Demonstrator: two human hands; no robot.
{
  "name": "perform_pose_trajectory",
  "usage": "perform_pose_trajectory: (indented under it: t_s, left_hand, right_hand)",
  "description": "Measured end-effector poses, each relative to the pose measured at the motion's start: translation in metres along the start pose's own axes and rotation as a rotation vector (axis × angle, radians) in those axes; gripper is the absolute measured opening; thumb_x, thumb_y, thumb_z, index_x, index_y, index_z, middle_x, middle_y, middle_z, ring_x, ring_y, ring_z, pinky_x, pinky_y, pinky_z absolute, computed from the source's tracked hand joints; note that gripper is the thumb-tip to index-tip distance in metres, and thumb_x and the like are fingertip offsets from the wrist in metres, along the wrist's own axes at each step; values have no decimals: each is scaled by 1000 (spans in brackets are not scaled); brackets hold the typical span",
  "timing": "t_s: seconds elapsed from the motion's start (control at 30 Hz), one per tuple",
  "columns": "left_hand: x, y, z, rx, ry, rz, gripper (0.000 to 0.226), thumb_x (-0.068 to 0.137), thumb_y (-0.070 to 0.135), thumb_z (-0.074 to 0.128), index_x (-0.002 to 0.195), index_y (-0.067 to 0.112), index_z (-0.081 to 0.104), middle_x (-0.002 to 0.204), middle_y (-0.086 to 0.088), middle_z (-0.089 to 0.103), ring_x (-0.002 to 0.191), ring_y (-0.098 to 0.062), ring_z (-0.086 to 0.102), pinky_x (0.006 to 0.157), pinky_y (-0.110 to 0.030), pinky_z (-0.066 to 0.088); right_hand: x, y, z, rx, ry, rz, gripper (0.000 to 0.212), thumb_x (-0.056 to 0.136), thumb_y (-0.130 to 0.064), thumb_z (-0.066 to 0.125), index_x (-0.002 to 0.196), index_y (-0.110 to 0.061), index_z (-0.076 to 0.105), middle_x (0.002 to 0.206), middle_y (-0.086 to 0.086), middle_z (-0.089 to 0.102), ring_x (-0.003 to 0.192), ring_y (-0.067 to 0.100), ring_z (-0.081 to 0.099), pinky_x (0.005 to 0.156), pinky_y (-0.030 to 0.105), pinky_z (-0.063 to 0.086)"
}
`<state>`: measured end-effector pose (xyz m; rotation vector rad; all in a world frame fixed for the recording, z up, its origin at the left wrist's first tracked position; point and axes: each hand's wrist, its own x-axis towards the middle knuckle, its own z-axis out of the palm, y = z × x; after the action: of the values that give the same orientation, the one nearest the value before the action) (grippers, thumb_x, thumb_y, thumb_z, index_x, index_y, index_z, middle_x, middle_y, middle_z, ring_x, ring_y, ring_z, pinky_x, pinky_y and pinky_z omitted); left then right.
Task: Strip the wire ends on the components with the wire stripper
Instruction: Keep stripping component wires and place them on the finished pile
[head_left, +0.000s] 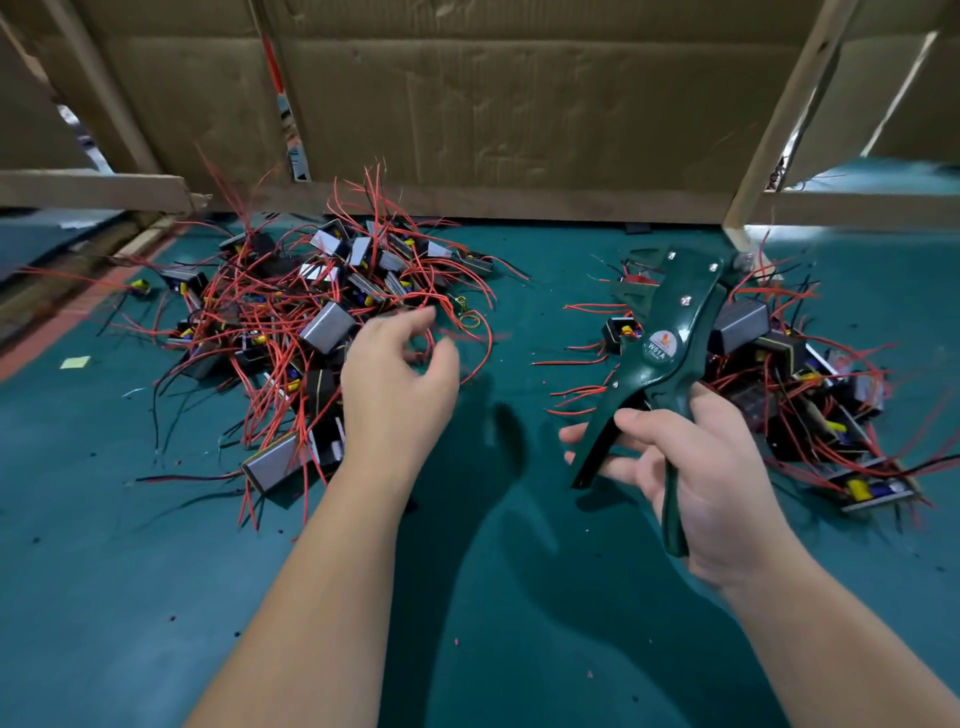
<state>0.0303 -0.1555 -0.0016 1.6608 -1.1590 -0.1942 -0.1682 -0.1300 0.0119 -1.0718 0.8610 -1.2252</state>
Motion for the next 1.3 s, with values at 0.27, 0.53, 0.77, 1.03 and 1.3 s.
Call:
perform_pose_trajectory:
  t_s: [0.27, 0.53, 0.77, 1.03, 1.3]
  left_hand:
    - [-12, 19, -9, -882, -420, 158, 36, 74, 26, 49, 95, 17, 77, 93, -4, 66, 85, -24, 59, 68, -26, 40]
    - [-26, 31, -6, -809, -874, 131, 30, 70, 24, 51, 74, 4, 74, 78, 2, 68, 57, -15, 52, 54, -24, 38]
    - [-25, 38, 4, -801, -658, -379, 37, 93, 46, 43, 73, 16, 53, 65, 0, 65, 51, -16, 60, 46, -23, 45]
    - [-19, 38, 2, -1077, -204, -288, 16, 89, 22, 55, 94, 16, 69, 72, 4, 70, 70, -7, 66, 71, -21, 54]
    - [-15, 40, -5, -1147, -237, -394, 20, 92, 26, 54, 96, 17, 72, 58, 12, 53, 64, -7, 52, 56, -21, 41]
  right_hand:
    - [-1, -18, -2, 515, -456, 246, 83, 60, -24, 74, 136, -5, 49, 130, 21, 55, 78, 38, 66, 76, 54, 53]
    - [-1, -29, -8, 646, -620, 356, 71, 69, -24, 70, 134, -3, 51, 109, 19, 61, 80, 38, 65, 79, 52, 54]
    - [-4, -25, -8, 608, -632, 354, 73, 67, -21, 73, 133, -1, 51, 125, 19, 58, 81, 36, 65, 78, 53, 52]
    - [-9, -15, 7, 541, -691, 420, 72, 66, -21, 72, 131, 1, 51, 135, 15, 53, 81, 36, 65, 81, 54, 52]
    - [-12, -5, 13, 481, -667, 477, 77, 60, -22, 74, 132, -2, 53, 112, 24, 53, 79, 41, 63, 79, 56, 51]
